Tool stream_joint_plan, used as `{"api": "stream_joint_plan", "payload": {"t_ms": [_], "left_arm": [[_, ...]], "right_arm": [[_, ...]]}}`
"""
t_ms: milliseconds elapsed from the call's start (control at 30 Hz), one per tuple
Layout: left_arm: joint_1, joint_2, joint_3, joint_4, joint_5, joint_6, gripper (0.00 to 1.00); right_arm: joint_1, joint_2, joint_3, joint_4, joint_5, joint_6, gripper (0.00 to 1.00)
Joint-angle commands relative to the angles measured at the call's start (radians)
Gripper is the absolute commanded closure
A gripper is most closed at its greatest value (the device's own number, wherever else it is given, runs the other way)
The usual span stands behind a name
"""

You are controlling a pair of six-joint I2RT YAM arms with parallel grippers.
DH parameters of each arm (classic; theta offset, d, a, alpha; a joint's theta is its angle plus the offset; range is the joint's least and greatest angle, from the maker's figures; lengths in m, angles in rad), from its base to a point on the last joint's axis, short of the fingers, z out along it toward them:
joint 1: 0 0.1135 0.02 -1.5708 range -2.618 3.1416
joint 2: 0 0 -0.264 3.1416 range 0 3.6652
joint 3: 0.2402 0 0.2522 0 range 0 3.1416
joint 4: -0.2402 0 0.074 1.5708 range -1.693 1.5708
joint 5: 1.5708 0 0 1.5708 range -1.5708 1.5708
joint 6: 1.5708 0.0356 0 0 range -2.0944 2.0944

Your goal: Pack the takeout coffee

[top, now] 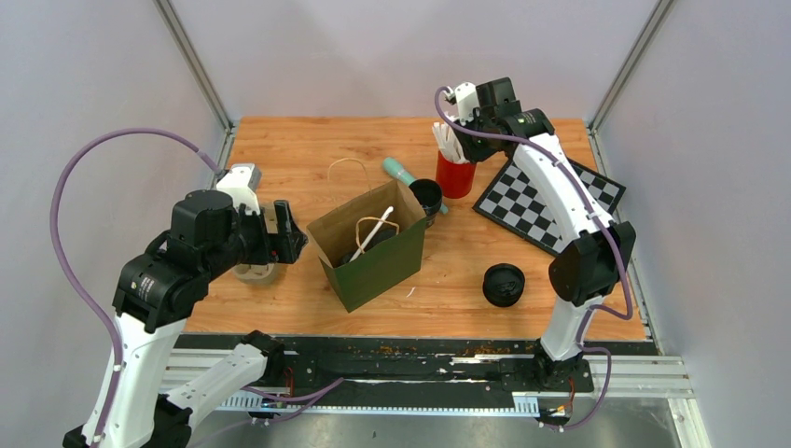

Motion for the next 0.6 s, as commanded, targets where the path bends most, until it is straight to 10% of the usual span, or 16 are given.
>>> {"api": "stream_joint_plan", "payload": {"t_ms": [0, 400, 567], "left_arm": [[-0.003, 0.004, -0.001, 0.04, -0.009, 0.013, 0.0], [-0.003, 0.015, 0.001, 0.042, -0.015, 0.018, 0.0], [-0.003, 0.014, 0.003, 0.039, -0.018, 0.019, 0.0]], "right_arm": [[0.004, 0.015, 0.006, 0.04, 0.021, 0.003, 0.73], [0.004, 0.051, 0.029, 0.055, 0.004, 0.013, 0.75], [0.004, 0.047, 0.041, 0.051, 0.01, 0.006, 0.97]]}}
